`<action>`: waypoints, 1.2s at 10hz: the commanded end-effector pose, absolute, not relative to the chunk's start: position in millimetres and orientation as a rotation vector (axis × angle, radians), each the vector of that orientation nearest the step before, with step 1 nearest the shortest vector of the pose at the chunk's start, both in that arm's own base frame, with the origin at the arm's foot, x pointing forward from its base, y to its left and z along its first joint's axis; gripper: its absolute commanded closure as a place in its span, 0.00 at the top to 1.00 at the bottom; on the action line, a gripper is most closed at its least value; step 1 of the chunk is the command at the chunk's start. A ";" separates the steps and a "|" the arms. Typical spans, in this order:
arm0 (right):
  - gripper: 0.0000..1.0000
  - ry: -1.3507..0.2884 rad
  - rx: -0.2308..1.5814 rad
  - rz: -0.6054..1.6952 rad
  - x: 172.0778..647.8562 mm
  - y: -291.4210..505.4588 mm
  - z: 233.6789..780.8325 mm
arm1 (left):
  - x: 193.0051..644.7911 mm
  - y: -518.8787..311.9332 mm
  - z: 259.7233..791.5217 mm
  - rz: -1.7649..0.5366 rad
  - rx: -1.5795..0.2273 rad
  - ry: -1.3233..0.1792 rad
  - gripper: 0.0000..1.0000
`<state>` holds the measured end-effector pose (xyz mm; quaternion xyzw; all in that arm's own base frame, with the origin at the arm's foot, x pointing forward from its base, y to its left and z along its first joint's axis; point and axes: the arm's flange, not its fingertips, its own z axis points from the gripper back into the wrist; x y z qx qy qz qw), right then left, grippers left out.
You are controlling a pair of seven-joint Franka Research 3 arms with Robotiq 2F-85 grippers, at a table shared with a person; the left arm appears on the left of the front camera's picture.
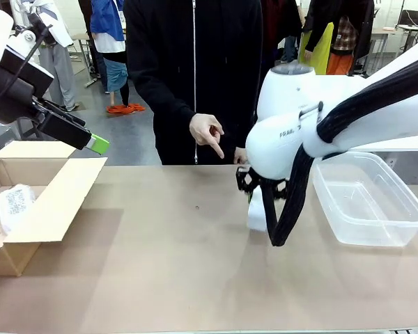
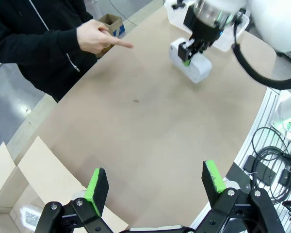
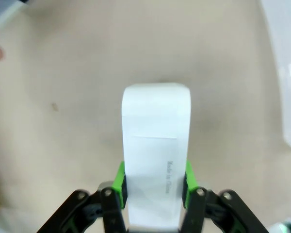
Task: Separate and place wrapped and unwrapped clocks.
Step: Pick up the Digital clock indicated by the person.
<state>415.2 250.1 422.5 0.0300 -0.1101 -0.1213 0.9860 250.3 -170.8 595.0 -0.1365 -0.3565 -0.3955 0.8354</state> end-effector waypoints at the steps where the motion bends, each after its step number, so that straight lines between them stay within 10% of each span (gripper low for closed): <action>1: 0.00 -0.266 0.047 -0.135 402.7 249.4 479.0 | 249.7 -172.4 595.7 -0.837 -0.302 -0.763 1.00; 6: 0.00 -0.388 0.099 0.077 348.6 258.7 595.5 | 249.7 -172.4 595.7 -0.837 -0.302 -0.763 1.00; 12: 0.00 -0.418 0.094 0.088 337.2 266.7 611.4 | 249.7 -172.4 595.7 -0.837 -0.302 -0.763 1.00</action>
